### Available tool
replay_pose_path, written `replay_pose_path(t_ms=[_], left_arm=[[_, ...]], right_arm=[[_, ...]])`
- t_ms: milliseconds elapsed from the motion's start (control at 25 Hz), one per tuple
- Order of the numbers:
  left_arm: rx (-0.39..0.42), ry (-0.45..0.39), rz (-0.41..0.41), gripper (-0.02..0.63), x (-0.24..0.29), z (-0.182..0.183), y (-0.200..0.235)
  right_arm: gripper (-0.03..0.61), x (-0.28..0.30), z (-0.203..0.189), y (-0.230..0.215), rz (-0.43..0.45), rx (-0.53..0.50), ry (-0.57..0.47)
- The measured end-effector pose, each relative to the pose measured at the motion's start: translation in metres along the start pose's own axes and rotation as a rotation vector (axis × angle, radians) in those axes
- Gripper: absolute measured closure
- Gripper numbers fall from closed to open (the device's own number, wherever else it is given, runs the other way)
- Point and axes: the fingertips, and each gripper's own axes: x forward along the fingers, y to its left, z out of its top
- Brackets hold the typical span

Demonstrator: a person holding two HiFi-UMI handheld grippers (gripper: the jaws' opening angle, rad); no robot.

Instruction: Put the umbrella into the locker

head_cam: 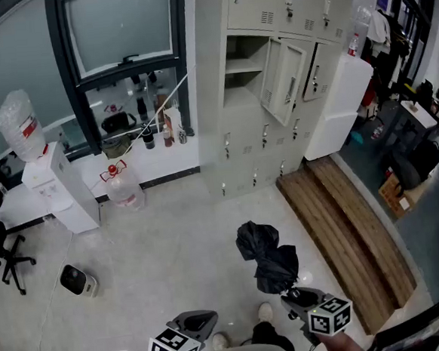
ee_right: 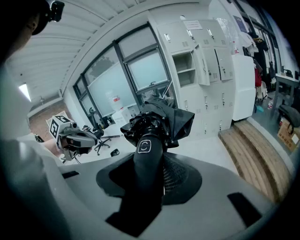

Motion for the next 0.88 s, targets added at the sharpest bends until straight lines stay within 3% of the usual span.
replay_pose_path(t_ms=[480,880], left_arm=[[-0.012,-0.03,-0.036,0.603,0.003,0.007,-0.007],[-0.002,-0.039,0.012,0.603,0.062,0.069,0.002]], right_arm=[[0.433,-0.005,0.006,-0.003,-0.039,0.009,-0.016],[0.433,0.009,0.063,-0.08,-0.013,-0.009,-0.024]])
